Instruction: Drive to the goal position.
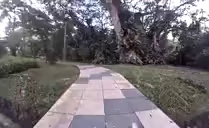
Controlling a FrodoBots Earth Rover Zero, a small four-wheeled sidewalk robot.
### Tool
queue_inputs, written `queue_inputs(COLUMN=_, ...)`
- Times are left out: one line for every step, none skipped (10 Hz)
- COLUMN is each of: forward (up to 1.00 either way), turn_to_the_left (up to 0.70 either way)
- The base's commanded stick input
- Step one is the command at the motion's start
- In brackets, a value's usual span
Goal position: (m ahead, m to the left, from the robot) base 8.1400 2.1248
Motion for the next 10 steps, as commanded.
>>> queue_inputs(forward=0.7, turn_to_the_left=-0.08)
queue_inputs(forward=0.7, turn_to_the_left=-0.08)
queue_inputs(forward=0.7, turn_to_the_left=-0.08)
queue_inputs(forward=0.7, turn_to_the_left=-0.08)
queue_inputs(forward=0.7, turn_to_the_left=-0.08)
queue_inputs(forward=0.7, turn_to_the_left=-0.07)
queue_inputs(forward=0.7, turn_to_the_left=-0.07)
queue_inputs(forward=0.7, turn_to_the_left=-0.07)
queue_inputs(forward=0.7, turn_to_the_left=-0.07)
queue_inputs(forward=0.7, turn_to_the_left=-0.07)
